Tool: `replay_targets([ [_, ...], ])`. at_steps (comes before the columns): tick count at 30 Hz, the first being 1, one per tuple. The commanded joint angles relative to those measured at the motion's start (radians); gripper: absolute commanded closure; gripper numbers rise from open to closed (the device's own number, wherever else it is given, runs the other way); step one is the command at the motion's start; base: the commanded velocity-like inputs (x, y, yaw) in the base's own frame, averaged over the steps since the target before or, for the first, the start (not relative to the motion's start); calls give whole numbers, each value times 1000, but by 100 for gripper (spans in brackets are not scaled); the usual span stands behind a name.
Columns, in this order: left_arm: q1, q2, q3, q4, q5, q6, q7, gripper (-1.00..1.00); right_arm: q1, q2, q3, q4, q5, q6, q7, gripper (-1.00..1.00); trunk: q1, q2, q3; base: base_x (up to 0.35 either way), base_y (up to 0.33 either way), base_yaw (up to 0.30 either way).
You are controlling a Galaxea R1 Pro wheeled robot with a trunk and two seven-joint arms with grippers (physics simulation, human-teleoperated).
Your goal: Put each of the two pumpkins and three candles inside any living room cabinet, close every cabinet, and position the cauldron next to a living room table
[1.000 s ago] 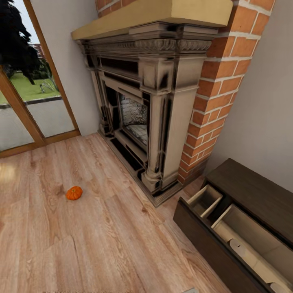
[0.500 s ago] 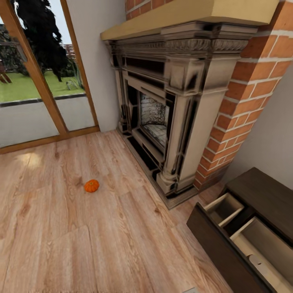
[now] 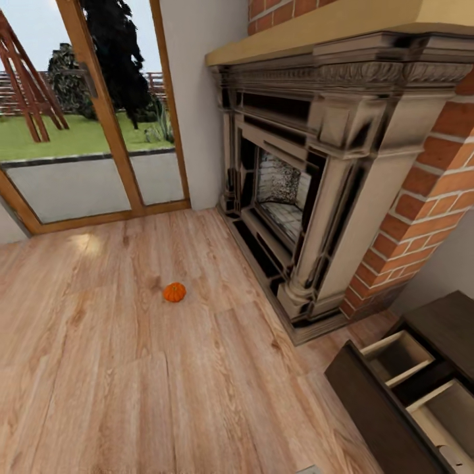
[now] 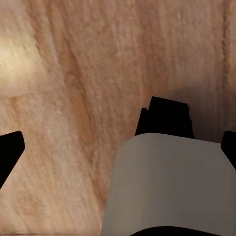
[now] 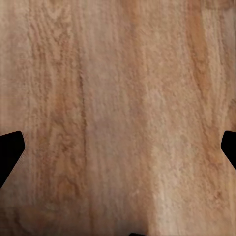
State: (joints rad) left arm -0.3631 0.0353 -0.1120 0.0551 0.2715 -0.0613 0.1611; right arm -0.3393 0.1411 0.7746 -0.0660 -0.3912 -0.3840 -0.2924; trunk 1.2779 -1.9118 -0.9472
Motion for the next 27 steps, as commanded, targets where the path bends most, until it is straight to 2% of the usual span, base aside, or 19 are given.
replay_targets([
  [1, 0, 0, 0, 0, 0, 0, 0, -100, 0, 0, 0, 0, 0, 0, 0, -100, 0, 0, 0, 0, 0, 289],
  [27, 0, 0, 0, 0, 0, 0, 0, -100, 0, -1, 0, 0, 0, -1, 1, -100, 0, 0, 0, 0, 0, 289],
])
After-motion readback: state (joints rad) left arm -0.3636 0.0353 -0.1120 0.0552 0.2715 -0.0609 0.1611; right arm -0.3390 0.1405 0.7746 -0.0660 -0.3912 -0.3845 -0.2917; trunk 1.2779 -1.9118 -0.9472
